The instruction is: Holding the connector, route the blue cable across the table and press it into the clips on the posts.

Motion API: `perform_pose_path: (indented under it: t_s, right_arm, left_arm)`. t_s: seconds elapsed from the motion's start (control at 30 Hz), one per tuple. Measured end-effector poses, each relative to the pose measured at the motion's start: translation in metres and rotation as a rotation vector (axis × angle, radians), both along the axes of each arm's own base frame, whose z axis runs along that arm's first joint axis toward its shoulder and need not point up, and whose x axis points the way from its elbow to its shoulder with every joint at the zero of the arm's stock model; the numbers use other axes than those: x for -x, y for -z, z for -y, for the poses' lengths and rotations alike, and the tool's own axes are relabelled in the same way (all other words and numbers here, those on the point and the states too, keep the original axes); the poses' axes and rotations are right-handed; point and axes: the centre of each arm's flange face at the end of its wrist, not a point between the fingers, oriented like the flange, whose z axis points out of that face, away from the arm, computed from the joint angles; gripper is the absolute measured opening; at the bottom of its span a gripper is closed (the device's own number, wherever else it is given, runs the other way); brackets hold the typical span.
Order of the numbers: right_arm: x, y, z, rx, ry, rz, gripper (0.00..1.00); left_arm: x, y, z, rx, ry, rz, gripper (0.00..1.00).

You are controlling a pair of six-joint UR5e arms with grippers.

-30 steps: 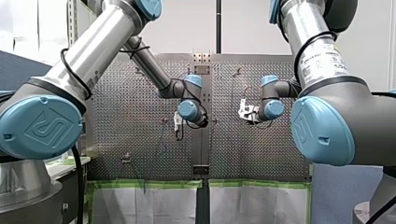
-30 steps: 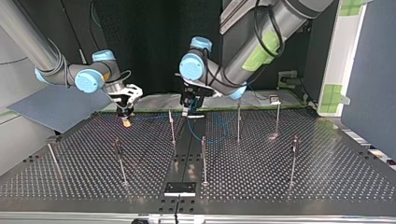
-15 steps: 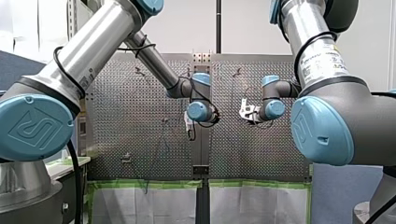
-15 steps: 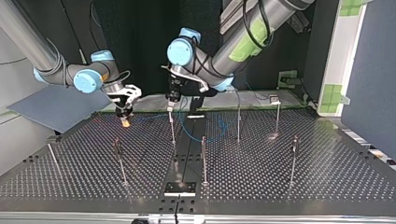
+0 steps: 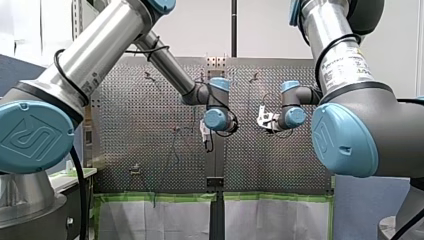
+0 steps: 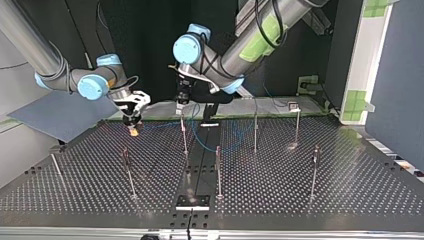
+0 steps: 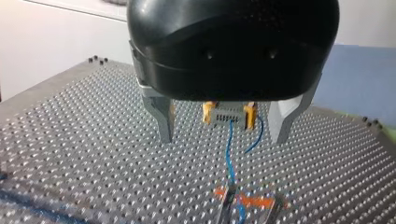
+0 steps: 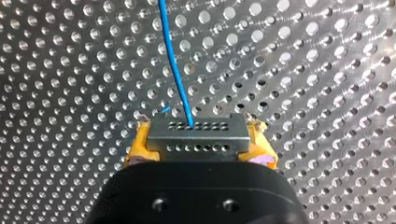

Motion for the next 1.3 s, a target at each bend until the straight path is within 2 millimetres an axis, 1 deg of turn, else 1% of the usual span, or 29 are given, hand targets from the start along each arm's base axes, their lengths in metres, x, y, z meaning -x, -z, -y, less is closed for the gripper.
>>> perform_pose_path:
  t_s: [0.1, 0.23, 0.6, 0.73, 0.87, 0.97, 1.03, 1.13, 1.3]
  right_arm:
    - [0.003, 0.0, 0.002, 0.0, 0.007, 0.002, 0.0]
    - [0.009, 0.0, 0.005, -0.001, 0.016, 0.003, 0.0]
    - [0.019, 0.0, 0.011, -0.001, 0.014, 0.007, 0.0]
    - [0.02, 0.0, 0.011, -0.001, 0.015, 0.008, 0.0]
    - [0.023, 0.0, 0.013, 0.0, 0.016, 0.009, 0.0]
    - [0.025, 0.0, 0.014, -0.001, 0.018, 0.01, 0.0]
    - [0.026, 0.0, 0.014, -0.001, 0.019, 0.01, 0.0]
    - [0.027, 0.0, 0.015, 0.0, 0.02, 0.009, 0.0]
    - [0.027, 0.0, 0.015, 0.0, 0.021, 0.01, 0.0]
  left_arm:
    - [0.008, 0.001, 0.009, 0.009, 0.006, 0.005, 1.0]
    - [0.008, 0.008, 0.019, 0.03, 0.007, 0.0, 1.0]
    - [0.0, 0.041, 0.04, -0.012, -0.039, -0.053, 1.0]
    - [0.002, 0.053, 0.05, -0.037, -0.042, -0.075, 1.0]
    - [0.007, 0.066, 0.063, -0.053, -0.052, -0.084, 1.0]
    - [0.006, 0.072, 0.072, -0.051, -0.068, -0.076, 1.0]
    - [0.004, 0.072, 0.076, -0.041, -0.081, -0.064, 1.0]
    - [-0.003, 0.064, 0.083, -0.012, -0.099, -0.037, 1.0]
    - [-0.013, 0.044, 0.095, 0.049, -0.127, 0.015, 1.0]
